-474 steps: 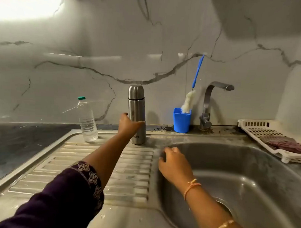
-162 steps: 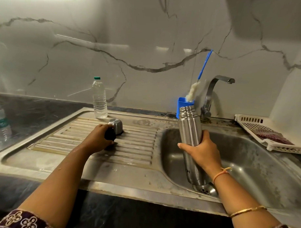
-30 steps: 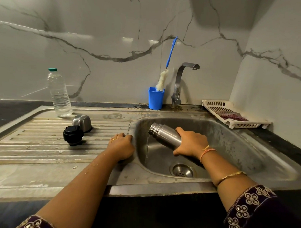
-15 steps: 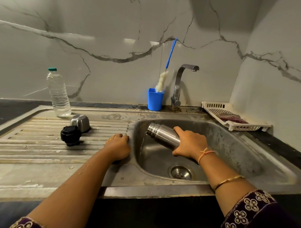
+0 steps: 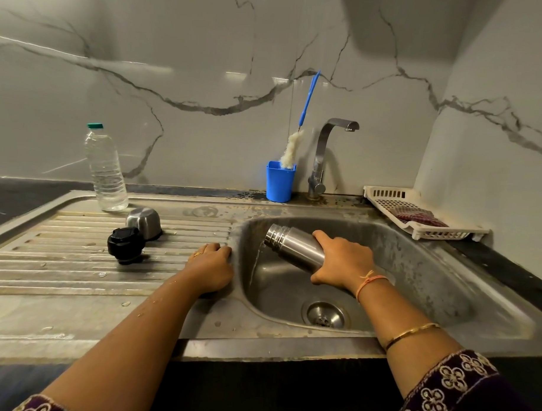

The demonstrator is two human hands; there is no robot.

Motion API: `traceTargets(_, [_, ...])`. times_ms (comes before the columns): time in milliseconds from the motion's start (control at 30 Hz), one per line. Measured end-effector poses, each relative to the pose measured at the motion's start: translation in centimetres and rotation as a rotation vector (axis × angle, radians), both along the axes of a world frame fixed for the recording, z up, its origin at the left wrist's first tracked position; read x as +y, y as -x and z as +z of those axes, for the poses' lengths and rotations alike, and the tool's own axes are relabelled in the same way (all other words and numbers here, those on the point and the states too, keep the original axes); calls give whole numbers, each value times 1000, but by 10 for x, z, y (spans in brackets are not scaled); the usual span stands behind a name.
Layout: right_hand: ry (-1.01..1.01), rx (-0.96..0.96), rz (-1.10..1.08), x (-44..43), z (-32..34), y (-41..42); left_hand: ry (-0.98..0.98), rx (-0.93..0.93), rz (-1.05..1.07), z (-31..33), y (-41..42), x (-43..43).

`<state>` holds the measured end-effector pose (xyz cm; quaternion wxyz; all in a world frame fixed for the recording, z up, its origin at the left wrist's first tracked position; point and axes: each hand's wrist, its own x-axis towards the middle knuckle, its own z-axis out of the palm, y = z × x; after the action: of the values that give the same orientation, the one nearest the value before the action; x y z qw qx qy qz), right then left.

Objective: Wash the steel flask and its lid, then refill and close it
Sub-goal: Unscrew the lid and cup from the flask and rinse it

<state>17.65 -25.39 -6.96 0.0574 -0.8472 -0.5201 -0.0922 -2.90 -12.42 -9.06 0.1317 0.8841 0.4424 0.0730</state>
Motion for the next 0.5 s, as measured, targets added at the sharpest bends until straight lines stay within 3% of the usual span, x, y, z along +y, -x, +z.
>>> traceTargets(500, [-6,-3,-10,-1,3,0,16,-15,8,1,1,0])
